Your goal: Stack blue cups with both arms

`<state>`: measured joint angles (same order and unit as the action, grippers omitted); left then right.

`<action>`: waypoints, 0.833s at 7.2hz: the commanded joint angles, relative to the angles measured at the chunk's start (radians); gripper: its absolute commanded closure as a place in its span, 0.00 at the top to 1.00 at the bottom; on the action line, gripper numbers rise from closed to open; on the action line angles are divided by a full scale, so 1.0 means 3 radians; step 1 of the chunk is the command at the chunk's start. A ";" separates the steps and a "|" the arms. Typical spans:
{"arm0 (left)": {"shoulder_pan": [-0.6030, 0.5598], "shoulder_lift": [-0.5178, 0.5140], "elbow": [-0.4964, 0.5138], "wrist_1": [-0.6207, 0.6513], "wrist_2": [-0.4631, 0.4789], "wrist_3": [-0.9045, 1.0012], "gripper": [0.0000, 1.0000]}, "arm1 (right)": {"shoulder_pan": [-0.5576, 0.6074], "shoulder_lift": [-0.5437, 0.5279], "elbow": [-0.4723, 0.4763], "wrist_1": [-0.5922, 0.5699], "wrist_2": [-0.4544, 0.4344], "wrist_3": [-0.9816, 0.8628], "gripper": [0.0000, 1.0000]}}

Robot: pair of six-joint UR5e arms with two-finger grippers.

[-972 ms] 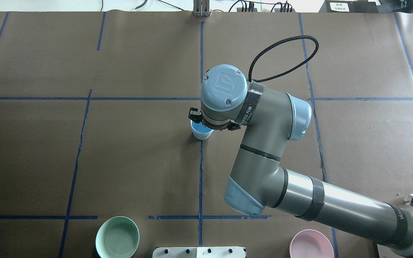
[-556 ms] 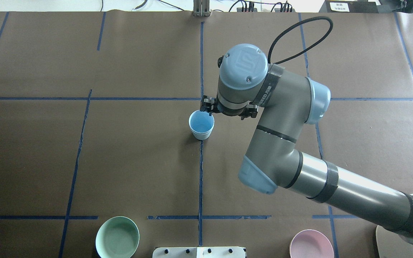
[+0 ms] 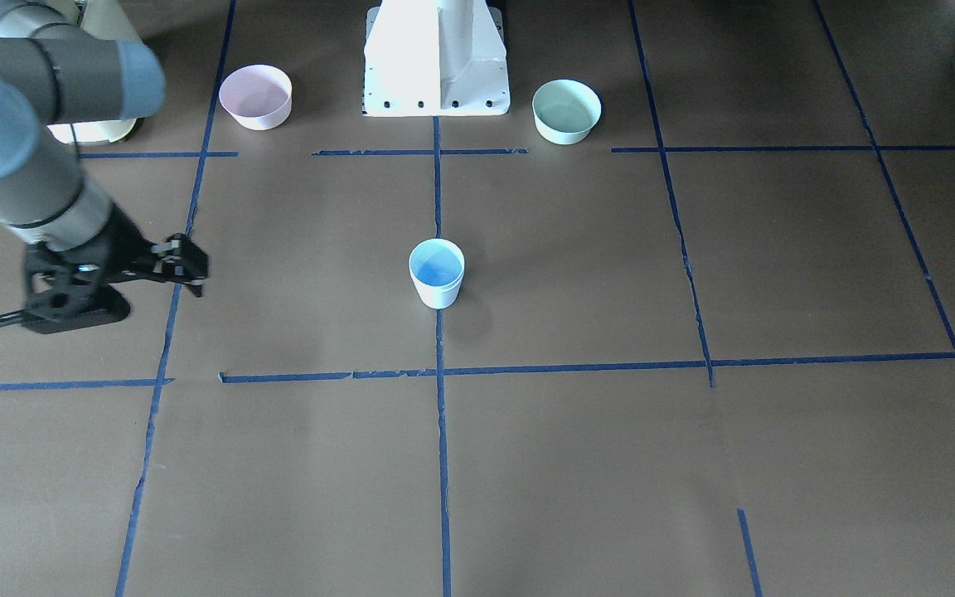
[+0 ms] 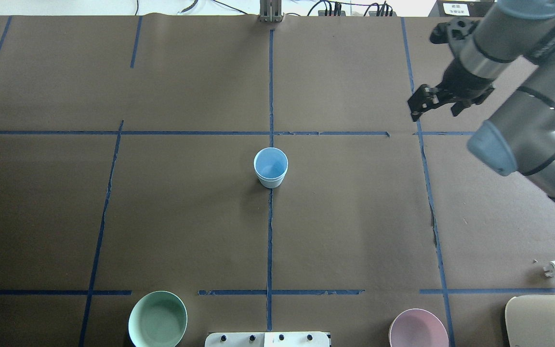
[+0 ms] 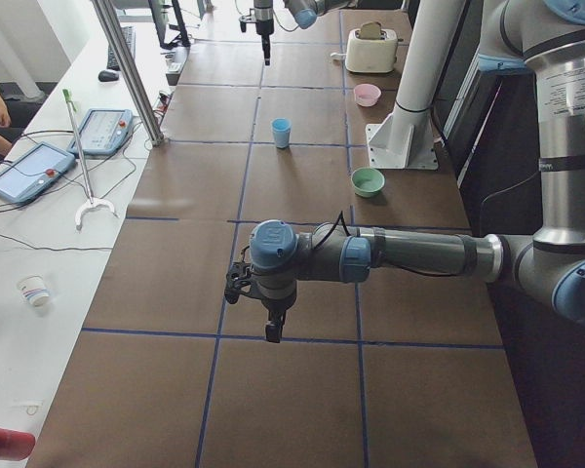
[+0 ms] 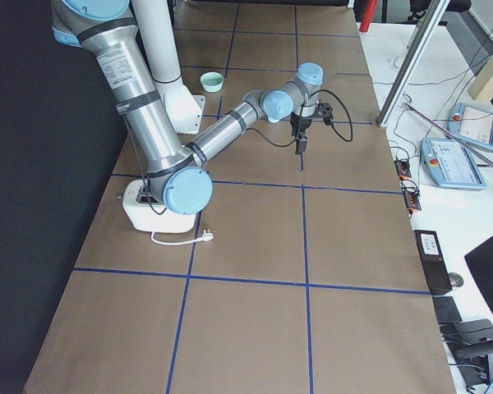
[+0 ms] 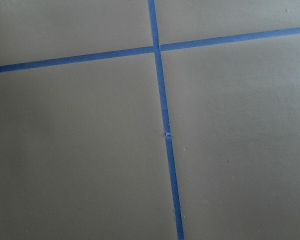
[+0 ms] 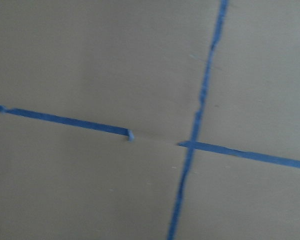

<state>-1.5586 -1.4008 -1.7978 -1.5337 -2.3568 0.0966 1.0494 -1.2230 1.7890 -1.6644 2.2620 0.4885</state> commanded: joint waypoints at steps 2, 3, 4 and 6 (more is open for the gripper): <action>0.0005 0.0006 0.0066 -0.0031 -0.0039 -0.0010 1.00 | 0.1101 -0.1110 0.0065 0.0000 0.0370 -0.2038 0.99; 0.0005 0.0006 0.0066 -0.0037 -0.0034 0.0005 1.00 | 0.1261 -0.1402 0.0040 0.0000 0.0340 -0.2331 0.99; 0.0005 0.0041 0.0097 -0.0032 0.0012 0.0005 1.00 | 0.1450 -0.1511 0.0009 0.0000 0.0329 -0.2375 0.99; 0.0000 0.0042 0.0128 -0.0042 -0.0008 0.0031 1.00 | 0.1523 -0.1782 0.0004 0.0071 0.0344 -0.2350 0.99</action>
<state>-1.5578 -1.3889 -1.7678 -1.5457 -2.3583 0.1024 1.4874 -1.7066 1.7928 -1.6591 2.3623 -0.2137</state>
